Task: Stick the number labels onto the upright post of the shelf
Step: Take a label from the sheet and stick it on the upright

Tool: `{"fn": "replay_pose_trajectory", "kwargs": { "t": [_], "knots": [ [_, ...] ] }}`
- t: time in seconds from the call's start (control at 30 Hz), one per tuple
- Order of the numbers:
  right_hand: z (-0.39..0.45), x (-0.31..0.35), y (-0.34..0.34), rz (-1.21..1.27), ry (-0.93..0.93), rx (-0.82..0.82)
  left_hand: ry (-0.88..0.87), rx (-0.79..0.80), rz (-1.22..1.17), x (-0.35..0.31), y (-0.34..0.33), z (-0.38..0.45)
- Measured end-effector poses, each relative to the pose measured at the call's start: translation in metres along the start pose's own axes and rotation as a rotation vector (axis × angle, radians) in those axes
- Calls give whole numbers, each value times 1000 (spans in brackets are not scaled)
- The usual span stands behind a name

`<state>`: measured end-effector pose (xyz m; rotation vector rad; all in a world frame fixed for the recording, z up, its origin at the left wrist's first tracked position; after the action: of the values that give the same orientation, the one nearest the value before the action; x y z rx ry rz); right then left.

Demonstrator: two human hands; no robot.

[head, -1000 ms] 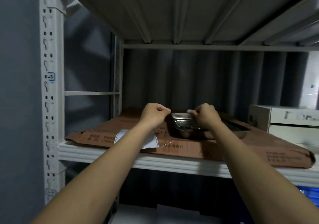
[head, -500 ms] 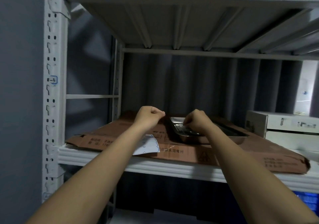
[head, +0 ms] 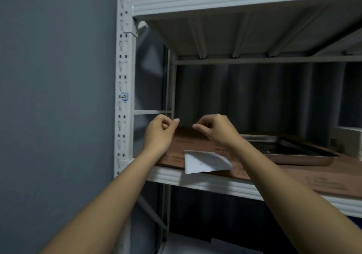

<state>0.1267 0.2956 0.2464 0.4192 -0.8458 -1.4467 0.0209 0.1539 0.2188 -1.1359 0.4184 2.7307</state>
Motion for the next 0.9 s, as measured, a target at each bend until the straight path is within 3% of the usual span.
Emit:
{"fn": "replay_pose_trajectory", "kwargs": {
  "t": [0.17,0.5,0.7,0.9],
  "knots": [
    [34,82,-48,249,167,-112,-72,-176,83,25,74,9],
    [111,143,-115,687,-13,-152,-136,-285,160,63,144,49],
    [135,132,-130,740,6,-174,-211,-249,270,73,144,74],
    [139,129,-127,672,52,-90,-213,-231,379,66,128,89]
  ]
}}
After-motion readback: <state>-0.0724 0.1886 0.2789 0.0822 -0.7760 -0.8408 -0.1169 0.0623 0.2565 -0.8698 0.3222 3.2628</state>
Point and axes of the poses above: each hand's wrist, its own z-axis towards the middle knuckle, its own y-axis out of the back of the hand, x = y × z, the point moved 1 cm from there along z, towards the middle knuckle, and after that the axes turned 3 degrees about x, right-handed, at the moved point
